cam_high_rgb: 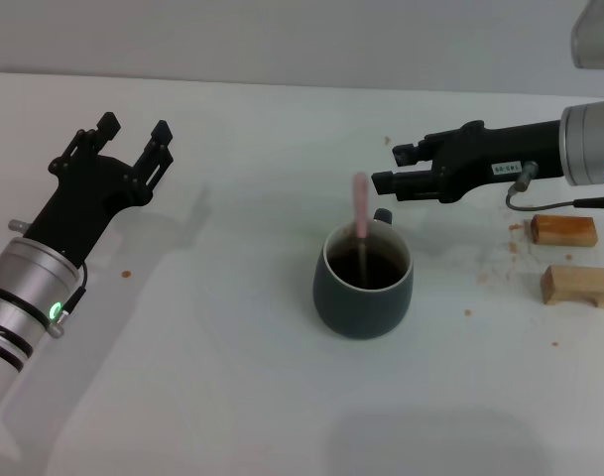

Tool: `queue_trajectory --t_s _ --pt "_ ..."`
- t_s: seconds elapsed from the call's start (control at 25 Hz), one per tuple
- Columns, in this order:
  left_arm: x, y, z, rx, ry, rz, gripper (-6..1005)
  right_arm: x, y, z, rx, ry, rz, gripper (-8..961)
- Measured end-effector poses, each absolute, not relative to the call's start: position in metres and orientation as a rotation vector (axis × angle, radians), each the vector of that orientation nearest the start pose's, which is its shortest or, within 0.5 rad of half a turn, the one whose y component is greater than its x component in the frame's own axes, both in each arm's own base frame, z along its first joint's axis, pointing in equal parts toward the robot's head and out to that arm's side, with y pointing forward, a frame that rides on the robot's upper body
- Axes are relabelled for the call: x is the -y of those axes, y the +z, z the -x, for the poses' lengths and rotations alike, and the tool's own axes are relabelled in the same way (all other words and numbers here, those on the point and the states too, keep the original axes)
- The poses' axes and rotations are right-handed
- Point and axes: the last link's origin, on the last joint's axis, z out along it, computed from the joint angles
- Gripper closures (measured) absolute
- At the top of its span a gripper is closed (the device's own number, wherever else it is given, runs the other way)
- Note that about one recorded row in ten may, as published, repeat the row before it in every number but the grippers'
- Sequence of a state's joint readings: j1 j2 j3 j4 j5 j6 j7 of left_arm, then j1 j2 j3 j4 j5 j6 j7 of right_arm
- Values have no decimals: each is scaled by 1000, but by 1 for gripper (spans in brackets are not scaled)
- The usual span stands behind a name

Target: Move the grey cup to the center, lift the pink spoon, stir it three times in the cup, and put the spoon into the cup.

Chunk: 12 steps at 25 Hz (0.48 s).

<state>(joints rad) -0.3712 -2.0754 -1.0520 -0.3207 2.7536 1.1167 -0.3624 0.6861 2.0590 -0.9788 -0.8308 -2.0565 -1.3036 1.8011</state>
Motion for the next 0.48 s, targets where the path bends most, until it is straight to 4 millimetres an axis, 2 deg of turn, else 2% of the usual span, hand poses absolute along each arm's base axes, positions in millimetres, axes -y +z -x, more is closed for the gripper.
queue_trajectory --t_s 0.4,0.48 --pt "-326 -38 292 600 -914 1782 316 -399 10 -204 -669 407 2647 297" --pt "-326 -38 291 598 -918 1781 316 -398 16 -207 -678 450 2604 297"
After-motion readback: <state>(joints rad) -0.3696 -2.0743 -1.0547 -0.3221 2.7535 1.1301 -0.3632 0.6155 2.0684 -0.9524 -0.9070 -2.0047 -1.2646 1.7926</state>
